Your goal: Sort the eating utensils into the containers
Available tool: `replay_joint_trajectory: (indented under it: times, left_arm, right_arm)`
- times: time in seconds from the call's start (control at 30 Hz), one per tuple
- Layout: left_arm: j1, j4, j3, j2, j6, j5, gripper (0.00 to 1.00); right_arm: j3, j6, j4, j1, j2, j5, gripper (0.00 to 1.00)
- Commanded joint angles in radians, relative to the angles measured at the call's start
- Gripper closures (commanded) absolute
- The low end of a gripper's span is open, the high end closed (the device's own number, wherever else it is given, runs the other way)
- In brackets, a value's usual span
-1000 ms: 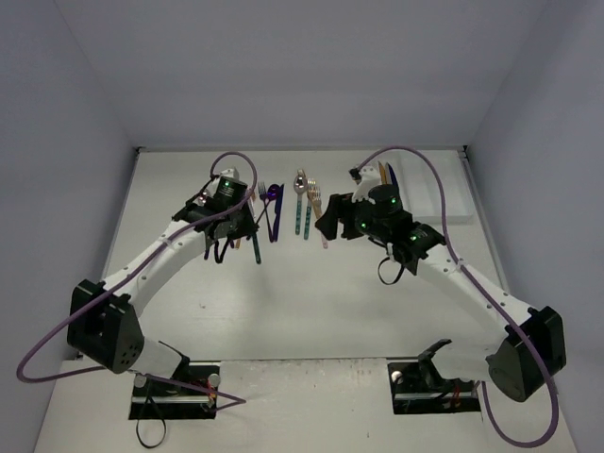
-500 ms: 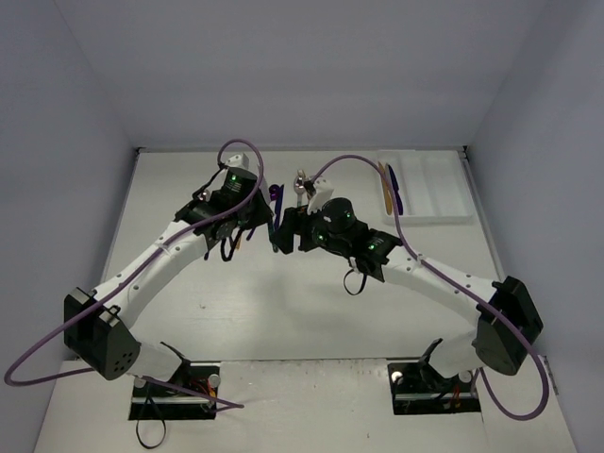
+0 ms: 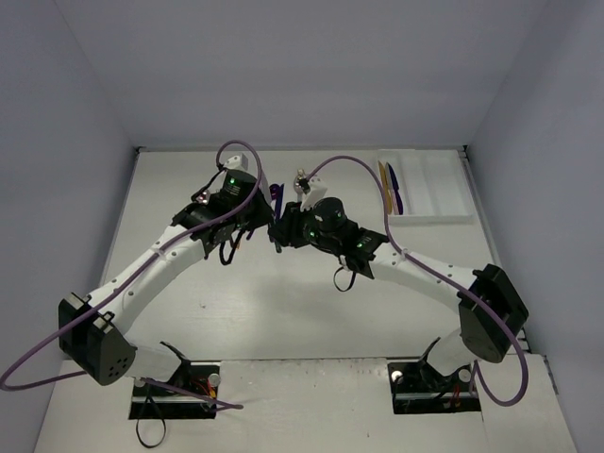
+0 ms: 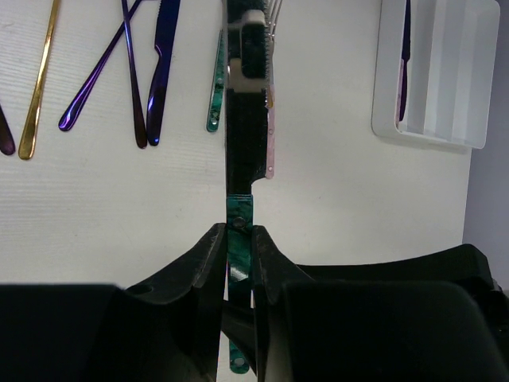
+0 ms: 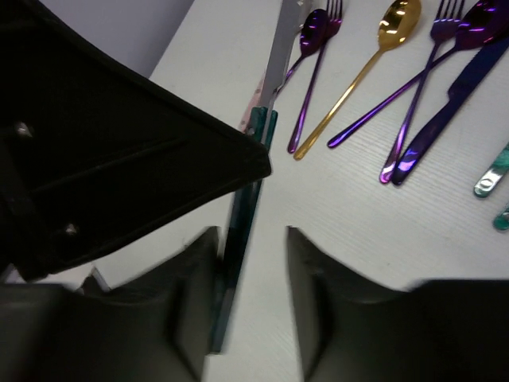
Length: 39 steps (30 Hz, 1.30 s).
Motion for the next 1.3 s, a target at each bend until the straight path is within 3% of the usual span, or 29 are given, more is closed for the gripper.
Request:
replay_joint_trajectory:
  times: [0.0,0.07,0.27,0.37,0.4,0.47,0.6,0.8,0.93,1.07,1.27]
  left_arm:
    - [-0.006,0.075,0.002,-0.032,-0.012,-0.019,1.0]
    - [-0.008,0.083,-0.007,-0.031,-0.012,-0.018,1.0]
    - [-0.008,0.093,-0.021,-0.032,0.003,-0.031,0.97]
    - [-0.006,0.091,-0.031,-0.038,0.037,-0.061,0.6]
    - [-0.004,0.088,-0.034,-0.04,0.049,-0.075,0.52]
    - [0.003,0.074,-0.036,-0.042,0.072,-0.095,0.37]
    - [0.037,0.044,-0.029,-0.055,0.129,-0.125,0.22]
    - [0.163,0.014,-0.048,-0.081,0.267,-0.075,0.18]
    - [0.234,-0.001,-0.057,-0.072,0.459,0.017,0.18]
    - [0.275,-0.038,-0.066,-0.044,0.587,0.115,0.17]
    - [0.282,-0.001,-0.136,-0.025,0.649,0.152,0.17]
  right_arm:
    - [0.041,0.016,0.106,0.006,0.0,0.013,0.82]
    - [0.041,0.018,0.108,0.005,0.007,0.008,1.0]
    - [0.028,0.019,0.106,-0.003,0.013,0.009,1.0]
    - [0.013,0.017,0.106,-0.029,0.004,0.013,1.0]
    - [0.005,0.017,0.104,-0.042,0.001,0.01,1.0]
    - [-0.01,0.02,0.099,-0.068,-0.002,0.001,1.0]
    - [-0.042,0.003,0.061,-0.145,-0.01,-0.018,1.0]
    - [-0.01,-0.127,-0.072,-0.343,-0.009,-0.033,1.0]
    - [0.037,-0.199,-0.114,-0.495,0.03,-0.086,1.0]
    - [0.086,-0.253,-0.13,-0.636,0.099,-0.122,1.0]
    - [0.184,-0.326,-0.139,-0.787,0.218,-0.164,1.0]
